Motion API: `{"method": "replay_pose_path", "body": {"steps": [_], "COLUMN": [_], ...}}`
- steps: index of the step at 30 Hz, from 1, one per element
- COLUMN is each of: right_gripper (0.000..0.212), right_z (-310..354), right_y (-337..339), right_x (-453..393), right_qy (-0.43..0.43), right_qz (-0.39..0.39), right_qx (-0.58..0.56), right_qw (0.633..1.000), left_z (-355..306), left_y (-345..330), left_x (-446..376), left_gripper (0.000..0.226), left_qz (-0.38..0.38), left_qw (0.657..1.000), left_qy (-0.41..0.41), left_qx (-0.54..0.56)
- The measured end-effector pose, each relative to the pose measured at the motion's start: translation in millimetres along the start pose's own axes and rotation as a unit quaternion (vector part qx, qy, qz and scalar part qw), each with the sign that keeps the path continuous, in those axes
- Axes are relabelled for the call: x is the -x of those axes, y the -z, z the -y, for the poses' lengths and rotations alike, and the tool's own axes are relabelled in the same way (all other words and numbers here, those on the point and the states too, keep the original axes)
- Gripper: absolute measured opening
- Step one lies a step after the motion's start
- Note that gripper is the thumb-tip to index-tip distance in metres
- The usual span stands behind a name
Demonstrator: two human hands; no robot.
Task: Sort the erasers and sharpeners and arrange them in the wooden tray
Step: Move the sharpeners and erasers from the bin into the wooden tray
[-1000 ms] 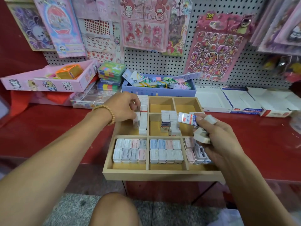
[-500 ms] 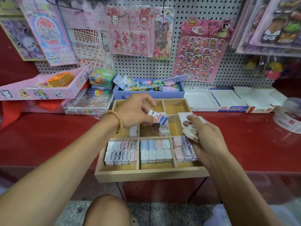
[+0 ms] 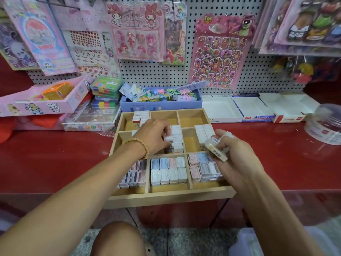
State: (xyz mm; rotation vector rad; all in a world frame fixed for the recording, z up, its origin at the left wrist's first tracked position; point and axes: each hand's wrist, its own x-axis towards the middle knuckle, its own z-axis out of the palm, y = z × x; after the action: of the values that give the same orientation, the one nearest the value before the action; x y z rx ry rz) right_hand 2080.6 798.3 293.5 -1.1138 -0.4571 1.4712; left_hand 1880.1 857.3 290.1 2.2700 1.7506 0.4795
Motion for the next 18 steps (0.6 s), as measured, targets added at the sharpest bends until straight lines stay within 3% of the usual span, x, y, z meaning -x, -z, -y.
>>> {"method": "replay_pose_path", "body": {"steps": [5,9,11,14,18], "right_gripper": [0.041,0.032,0.031,0.031,0.029], "right_z": [-6,-7,-7,-7,-10], "right_y": [2,-1,-3,-10,-23], "right_x": [-2,-2,-2,0,5], "right_qy": [0.026,0.030,0.037,0.047,0.062], "right_qz": [0.013,-0.001,-0.005,0.000,0.032], "right_qx": [0.033,0.044,0.050,0.056,0.080], "right_qw": [0.999,0.999,0.998,0.997,0.994], "left_z": [4,6,3,-17,-43], "left_y": [-9,4,15,27,25], "left_x": [-1,-1,1,11,23], "left_gripper": [0.034,0.034,0.027,0.013,0.013], "left_qz": [-0.007,0.030,-0.014,-0.058,0.063], "left_qw": [1.000,0.998,0.998,0.987,0.942], "left_qy": [0.013,0.046,0.067,0.063,0.044], "left_qx": [0.019,0.007,0.015,0.135,0.327]}}
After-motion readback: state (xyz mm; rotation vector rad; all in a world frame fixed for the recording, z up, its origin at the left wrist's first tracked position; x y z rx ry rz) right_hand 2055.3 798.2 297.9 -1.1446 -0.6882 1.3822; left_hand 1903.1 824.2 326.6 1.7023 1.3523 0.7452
